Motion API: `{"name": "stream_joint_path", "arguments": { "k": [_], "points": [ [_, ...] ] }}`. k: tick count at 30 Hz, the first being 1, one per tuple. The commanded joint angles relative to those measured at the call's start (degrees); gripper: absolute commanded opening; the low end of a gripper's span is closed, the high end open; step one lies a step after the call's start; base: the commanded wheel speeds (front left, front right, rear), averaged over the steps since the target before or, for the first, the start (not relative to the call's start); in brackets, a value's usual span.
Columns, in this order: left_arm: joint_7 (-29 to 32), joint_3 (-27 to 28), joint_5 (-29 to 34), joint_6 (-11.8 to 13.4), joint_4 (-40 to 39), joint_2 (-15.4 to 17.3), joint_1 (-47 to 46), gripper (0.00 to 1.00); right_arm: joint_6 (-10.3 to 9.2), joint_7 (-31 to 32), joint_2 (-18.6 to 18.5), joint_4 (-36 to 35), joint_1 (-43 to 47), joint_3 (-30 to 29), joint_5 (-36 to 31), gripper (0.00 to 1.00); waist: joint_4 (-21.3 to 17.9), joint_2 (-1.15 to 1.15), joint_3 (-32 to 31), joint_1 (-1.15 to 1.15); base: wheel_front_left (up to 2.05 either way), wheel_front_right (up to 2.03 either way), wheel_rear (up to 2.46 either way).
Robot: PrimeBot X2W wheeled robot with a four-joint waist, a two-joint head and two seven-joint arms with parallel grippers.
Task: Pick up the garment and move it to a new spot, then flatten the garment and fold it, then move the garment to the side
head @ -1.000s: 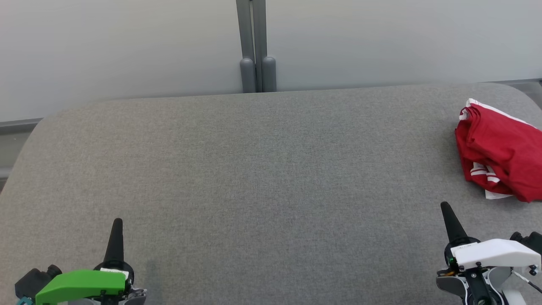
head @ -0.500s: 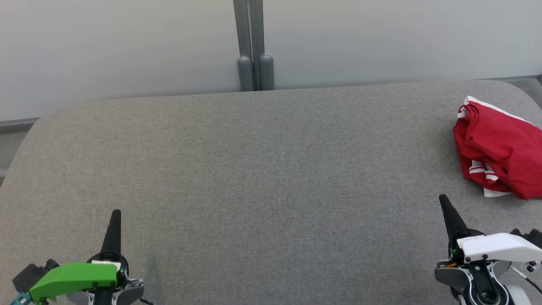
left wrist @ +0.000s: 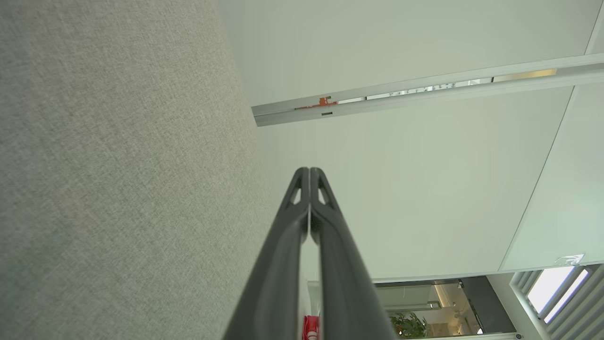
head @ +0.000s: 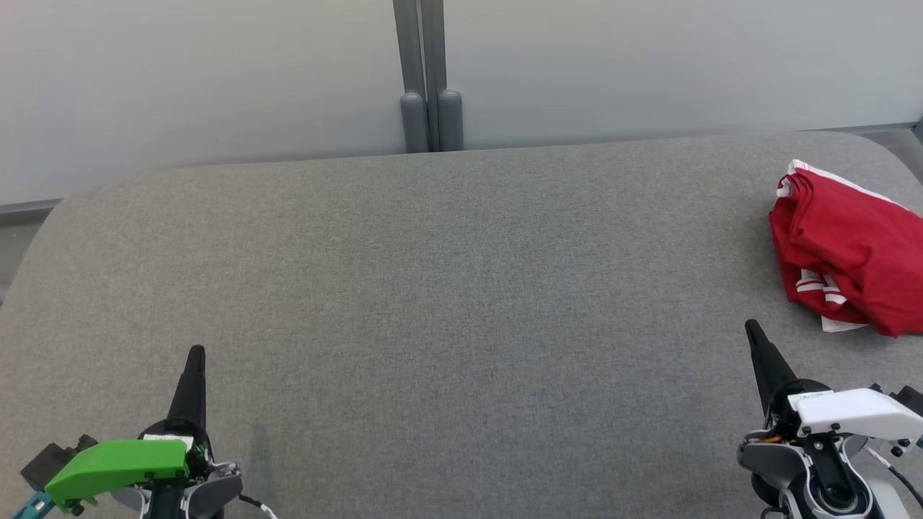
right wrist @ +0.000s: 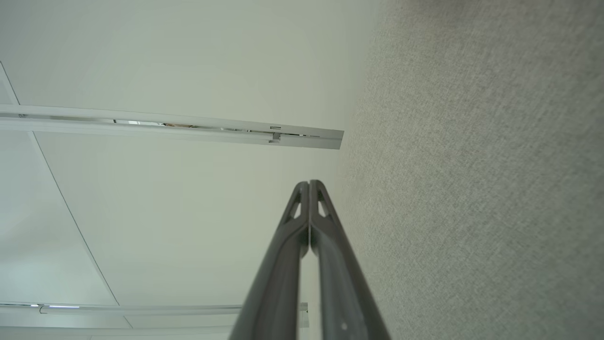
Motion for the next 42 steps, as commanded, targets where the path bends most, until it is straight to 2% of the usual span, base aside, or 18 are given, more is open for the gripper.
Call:
{"name": "stream_joint_path", "arguments": {
  "k": [1, 17, 42],
  "points": [
    [0.3, 0.4, -1.2, -0.4, 0.0, 0.4, -1.4, 0.0, 0.01, 0.4, 0.0, -0.4, -0.8, -0.1, 1.5, 0.0, 0.0, 0.0, 0.0, 0.0, 0.0, 0.0, 0.0],
    [2.0, 0.9, -7.2, -0.5, 0.2, 0.4, -2.7, 0.0, 0.0, 2.0, 0.0, -0.5, -1.7, -0.3, 8.8, 0.0, -0.5, 0.0, 0.4, 0.0, 0.0, 0.0, 0.0],
    [2.0, 0.8, -6.9, -0.5, 0.2, 0.4, -2.5, 0.0, 0.01, 1.9, 0.0, -0.5, -1.6, -0.2, 8.6, 0.0, -0.5, 0.0, 0.4, 0.0, 0.0, 0.0, 0.0]
  ]
}}
